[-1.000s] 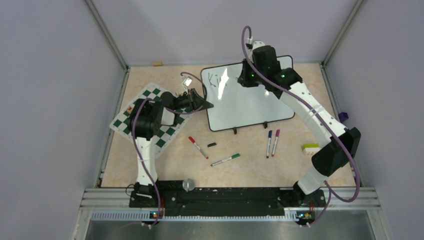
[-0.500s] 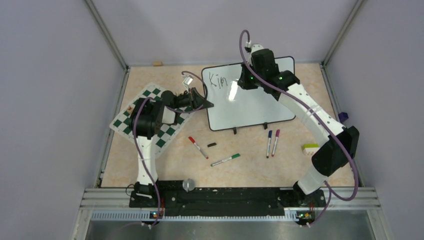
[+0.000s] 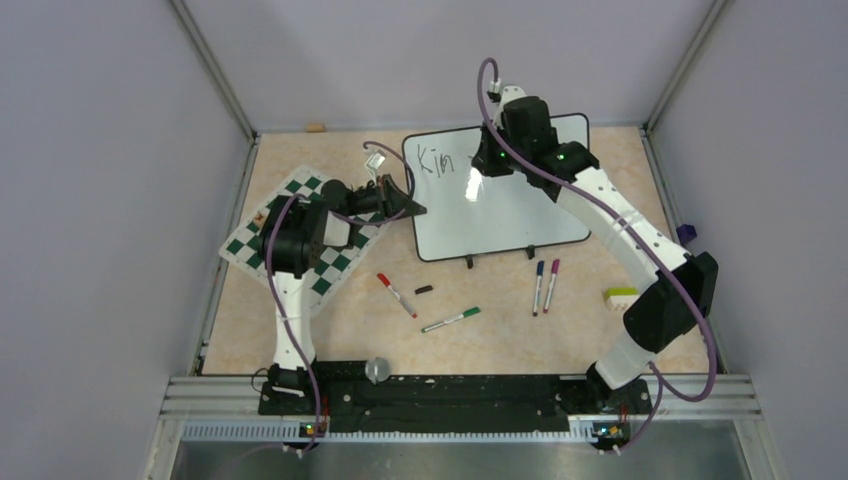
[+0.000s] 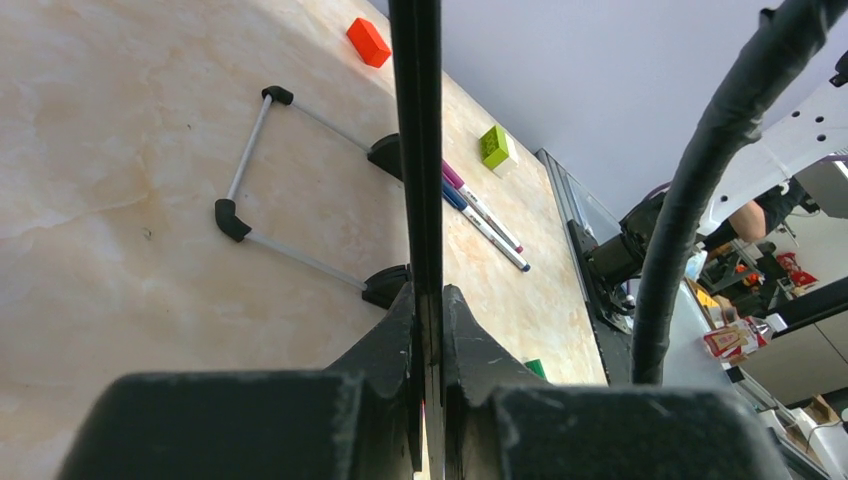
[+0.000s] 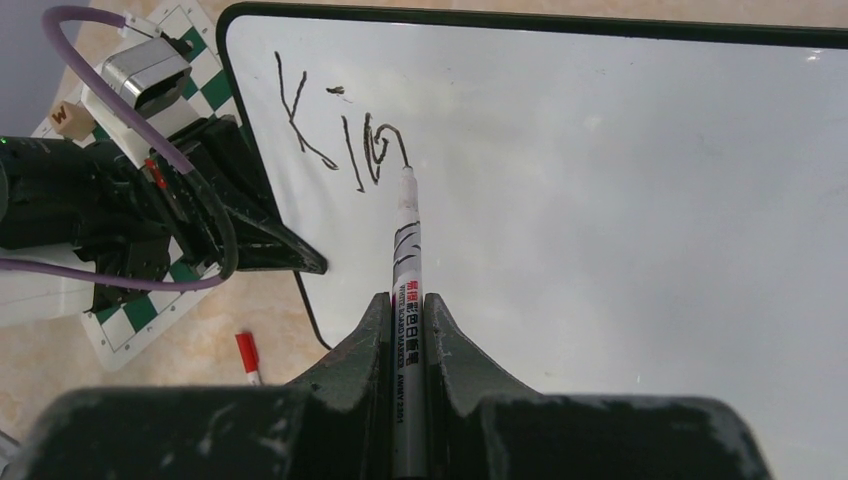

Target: Write a sentence on the whiteboard

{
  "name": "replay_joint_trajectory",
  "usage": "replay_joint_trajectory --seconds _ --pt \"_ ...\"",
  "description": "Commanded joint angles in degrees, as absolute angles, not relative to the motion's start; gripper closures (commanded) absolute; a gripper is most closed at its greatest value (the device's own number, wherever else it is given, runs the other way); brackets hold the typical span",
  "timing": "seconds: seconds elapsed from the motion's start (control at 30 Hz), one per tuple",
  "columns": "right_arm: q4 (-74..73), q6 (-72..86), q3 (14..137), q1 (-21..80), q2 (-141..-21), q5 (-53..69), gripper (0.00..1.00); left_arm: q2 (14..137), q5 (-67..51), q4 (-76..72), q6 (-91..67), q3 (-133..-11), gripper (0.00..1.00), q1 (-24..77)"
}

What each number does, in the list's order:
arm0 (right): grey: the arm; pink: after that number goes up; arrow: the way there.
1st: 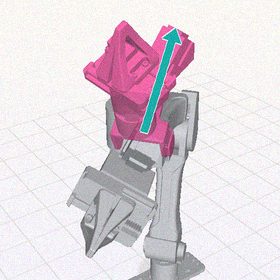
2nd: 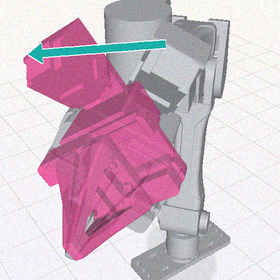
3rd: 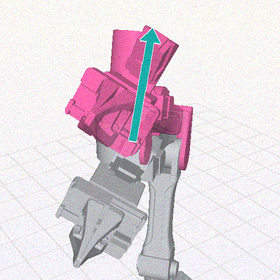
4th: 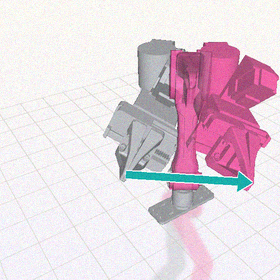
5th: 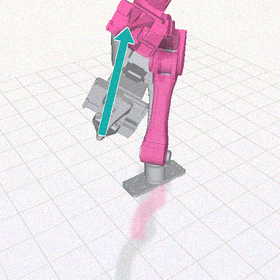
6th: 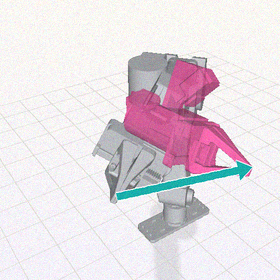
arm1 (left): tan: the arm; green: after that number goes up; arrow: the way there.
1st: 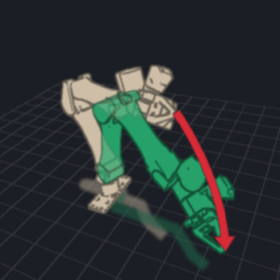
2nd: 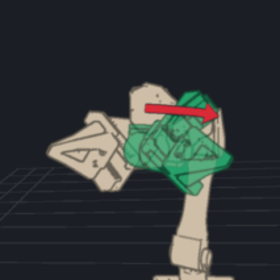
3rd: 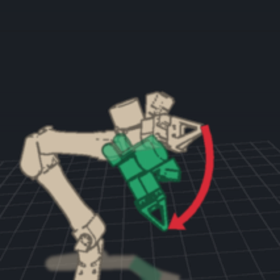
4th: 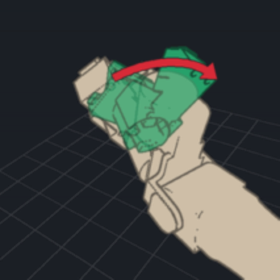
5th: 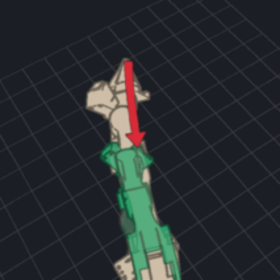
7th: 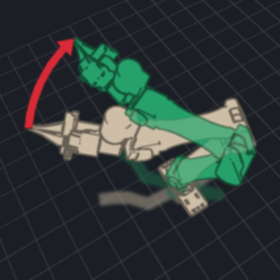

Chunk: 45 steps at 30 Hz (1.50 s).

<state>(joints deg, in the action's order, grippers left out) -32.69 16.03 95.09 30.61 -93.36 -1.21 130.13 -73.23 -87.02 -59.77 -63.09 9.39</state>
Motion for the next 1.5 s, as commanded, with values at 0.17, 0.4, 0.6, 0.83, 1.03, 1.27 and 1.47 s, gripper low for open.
replay_joint_trajectory --seconds 0.17,0.4,0.6,0.83,1.03,1.27,1.47 --pt "-30.33 14.72 94.53 31.01 -92.97 -0.61 1.00 131.11 -79.36 -92.80 -55.38 -64.08 1.00 9.49" --pt "-31.90 14.32 96.76 32.08 -95.03 -2.30 1.00 131.37 -78.95 -92.81 -55.72 -64.20 1.00 9.32" --pt "-32.68 14.51 98.65 32.30 -96.95 -3.01 1.00 130.96 -78.65 -92.81 -54.85 -63.40 1.00 9.32" --pt "-33.02 14.22 100.16 32.69 -98.16 -3.94 1.00 130.76 -78.74 -92.81 -54.67 -63.27 1.00 9.32" --pt "-33.05 14.23 100.92 32.78 -98.50 -4.48 1.00 130.62 -78.70 -92.81 -54.45 -63.11 1.00 9.32" --pt "-33.43 14.25 101.76 32.96 -99.45 -4.49 1.00 130.36 -78.83 -92.81 -54.14 -62.84 1.00 9.32" --pt "-33.63 14.40 102.44 33.09 -100.32 -4.83 1.00 130.22 -79.09 -92.80 -54.05 -62.75 1.00 9.32"
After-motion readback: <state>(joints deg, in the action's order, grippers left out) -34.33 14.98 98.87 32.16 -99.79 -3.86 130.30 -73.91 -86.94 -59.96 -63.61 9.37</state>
